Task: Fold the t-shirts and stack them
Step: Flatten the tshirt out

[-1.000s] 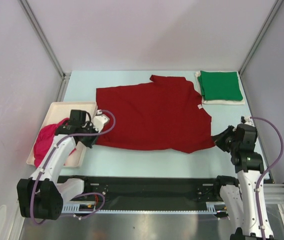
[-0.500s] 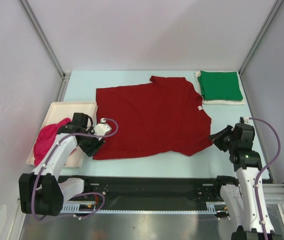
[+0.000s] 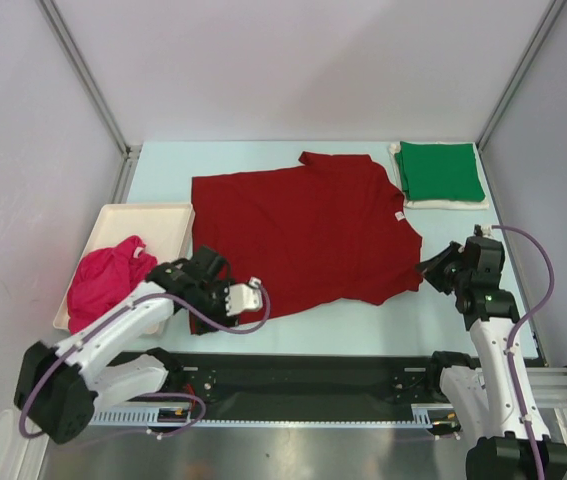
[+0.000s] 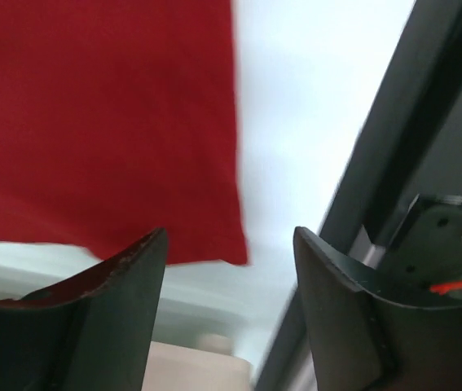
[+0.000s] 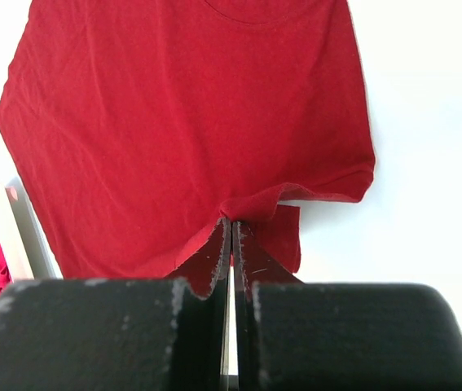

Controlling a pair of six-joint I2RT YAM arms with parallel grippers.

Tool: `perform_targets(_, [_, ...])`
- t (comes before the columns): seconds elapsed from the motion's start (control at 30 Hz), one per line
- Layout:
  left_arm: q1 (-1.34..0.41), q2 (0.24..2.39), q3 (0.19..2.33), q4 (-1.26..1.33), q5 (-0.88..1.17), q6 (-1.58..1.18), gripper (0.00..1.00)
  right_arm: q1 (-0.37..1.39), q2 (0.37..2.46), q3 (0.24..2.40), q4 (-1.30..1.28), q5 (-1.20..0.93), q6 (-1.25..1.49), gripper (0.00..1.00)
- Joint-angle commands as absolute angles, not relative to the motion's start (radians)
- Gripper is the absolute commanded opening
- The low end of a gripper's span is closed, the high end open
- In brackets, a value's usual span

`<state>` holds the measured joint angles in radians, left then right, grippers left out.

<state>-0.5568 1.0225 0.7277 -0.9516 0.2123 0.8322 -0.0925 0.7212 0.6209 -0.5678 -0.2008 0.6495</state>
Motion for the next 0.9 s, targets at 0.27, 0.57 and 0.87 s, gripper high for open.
perform_targets(0.27, [-0.578, 1.118, 0.542, -0.789, 0.026, 0.839, 0.69, -0.095, 0.701, 0.629, -0.549, -0.206, 0.617, 0.00])
perform_targets(0.57, [-0.572, 1.140, 0.511, -0.726, -0.032, 0.796, 0.00, -0.138, 0.663, 0.695, -0.630, -0.207, 0.592, 0.00])
perform_targets(0.87, [-0.532, 0.816, 0.790, -1.052, 0.074, 0.738, 0.00, -0.141, 0.496, 0.850, -0.936, -0.181, 0.586, 0.00])
